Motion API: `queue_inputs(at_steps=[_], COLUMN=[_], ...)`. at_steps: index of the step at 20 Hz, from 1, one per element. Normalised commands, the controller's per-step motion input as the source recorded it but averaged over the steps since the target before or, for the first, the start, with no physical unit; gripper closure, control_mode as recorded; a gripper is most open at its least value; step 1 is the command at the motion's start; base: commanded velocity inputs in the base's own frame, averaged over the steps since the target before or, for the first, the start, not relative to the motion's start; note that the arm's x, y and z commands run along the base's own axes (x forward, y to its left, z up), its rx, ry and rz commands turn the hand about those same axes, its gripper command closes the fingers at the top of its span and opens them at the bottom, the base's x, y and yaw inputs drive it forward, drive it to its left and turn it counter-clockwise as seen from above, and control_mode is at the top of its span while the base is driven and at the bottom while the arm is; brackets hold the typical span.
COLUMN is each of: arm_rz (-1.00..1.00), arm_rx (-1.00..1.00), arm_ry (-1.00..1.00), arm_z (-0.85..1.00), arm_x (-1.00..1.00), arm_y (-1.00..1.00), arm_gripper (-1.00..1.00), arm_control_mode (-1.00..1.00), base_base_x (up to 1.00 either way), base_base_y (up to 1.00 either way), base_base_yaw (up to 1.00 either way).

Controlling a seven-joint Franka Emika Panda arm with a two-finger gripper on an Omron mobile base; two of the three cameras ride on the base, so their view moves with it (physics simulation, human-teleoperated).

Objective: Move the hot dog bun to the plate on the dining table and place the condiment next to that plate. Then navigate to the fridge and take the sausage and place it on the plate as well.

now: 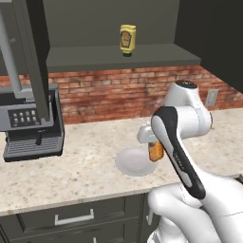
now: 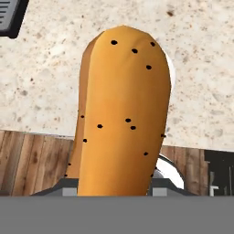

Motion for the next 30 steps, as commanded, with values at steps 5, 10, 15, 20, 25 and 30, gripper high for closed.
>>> queue_inputs(at_steps=[5,10,15,20,25,30], arm_rz=[0.00,-0.01,0.00,0.00,0.00,0.00], arm_rx=[-0.01,0.00,0.00,0.00,0.00,0.00], arm_ry=[0.00,-0.06,-0.04,0.00,0.00,0.00], arm_z=[0.81,0.25,0.00,0.00,0.00,0.00], arm_x=[-0.33,-0.43,-0.15,0.00,0.00,0.00], arm_y=[0.07,0.00,0.00,0.00,0.00,0.00], arm_gripper=[1.00,1.00,1.00,1.00,1.00,1.00], arm_control_mode=[-1.00,-1.00,1.00,1.00,1.00,1.00], base_base_x=[0.00,0.00,-0.75,-0.52,-0.22,-0.22], base_base_y=[0.00,0.00,0.26,0.68,0.78,0.79], base_base_yaw=[0.00,0.00,0.08,0.46,0.66,0.68])
